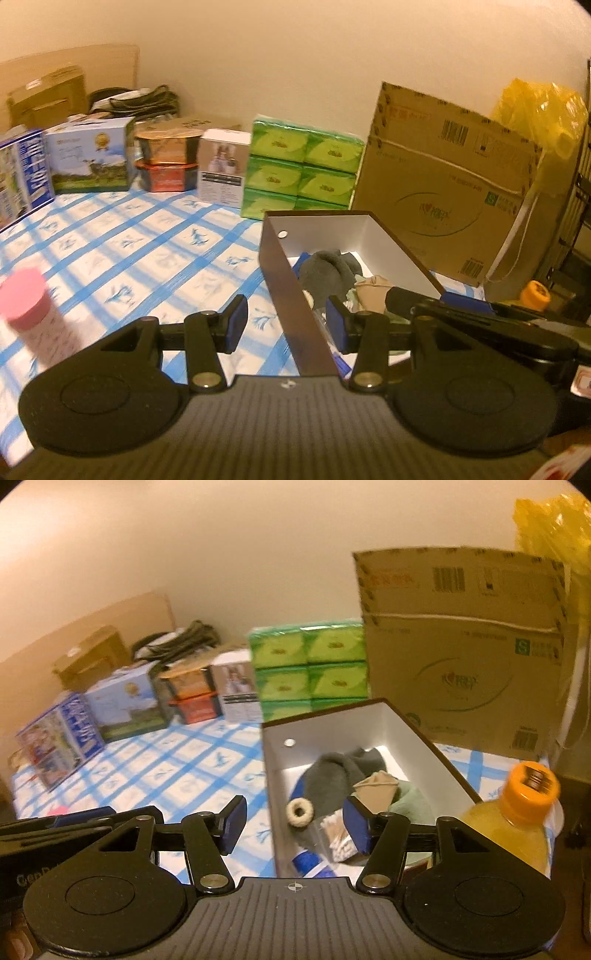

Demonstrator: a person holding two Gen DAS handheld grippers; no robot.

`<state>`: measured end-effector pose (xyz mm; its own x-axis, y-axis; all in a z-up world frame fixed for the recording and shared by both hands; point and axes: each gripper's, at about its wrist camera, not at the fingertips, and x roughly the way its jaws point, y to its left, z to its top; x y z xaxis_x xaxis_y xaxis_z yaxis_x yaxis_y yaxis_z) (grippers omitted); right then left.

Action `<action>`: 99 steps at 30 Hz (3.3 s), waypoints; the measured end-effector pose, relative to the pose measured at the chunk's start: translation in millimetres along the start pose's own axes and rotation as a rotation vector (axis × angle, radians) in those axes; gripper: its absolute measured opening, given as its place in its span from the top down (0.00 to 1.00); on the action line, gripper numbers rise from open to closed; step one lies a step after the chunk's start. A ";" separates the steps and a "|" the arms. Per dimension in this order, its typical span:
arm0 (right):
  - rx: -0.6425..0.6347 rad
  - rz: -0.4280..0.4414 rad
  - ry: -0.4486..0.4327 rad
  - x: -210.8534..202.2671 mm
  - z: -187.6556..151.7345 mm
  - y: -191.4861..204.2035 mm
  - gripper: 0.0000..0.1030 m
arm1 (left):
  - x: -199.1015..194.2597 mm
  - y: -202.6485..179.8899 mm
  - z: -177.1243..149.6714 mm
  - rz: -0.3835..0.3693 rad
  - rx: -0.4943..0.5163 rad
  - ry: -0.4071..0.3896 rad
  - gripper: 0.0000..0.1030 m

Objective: Organize soft objects

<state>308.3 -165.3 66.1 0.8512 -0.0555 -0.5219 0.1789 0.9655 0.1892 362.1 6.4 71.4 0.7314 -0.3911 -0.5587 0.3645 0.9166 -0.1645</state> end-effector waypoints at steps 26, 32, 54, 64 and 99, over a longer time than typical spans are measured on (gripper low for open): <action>-0.119 0.252 0.027 -141.2 -82.2 -64.5 0.39 | -160.9 -76.8 -117.3 0.245 -0.071 -0.020 0.49; -0.178 0.289 0.046 -164.7 -103.5 -75.2 0.38 | -176.6 -91.2 -144.6 0.277 -0.102 0.012 0.49; -0.135 0.329 0.172 -217.8 -163.5 -110.9 0.38 | -223.6 -132.7 -222.1 0.266 -0.121 0.076 0.49; -0.161 0.335 0.174 -238.3 -181.0 -125.9 0.38 | -229.2 -151.5 -247.1 0.271 -0.107 0.099 0.49; -0.199 0.346 0.248 -243.2 -217.2 -138.9 0.38 | -222.2 -168.3 -274.8 0.270 -0.070 0.146 0.49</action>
<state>-30.8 -230.7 -13.9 0.6960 0.3178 -0.6439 -0.2138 0.9478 0.2366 -20.2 -38.1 -0.2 0.7039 -0.1214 -0.6999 0.1238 0.9912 -0.0474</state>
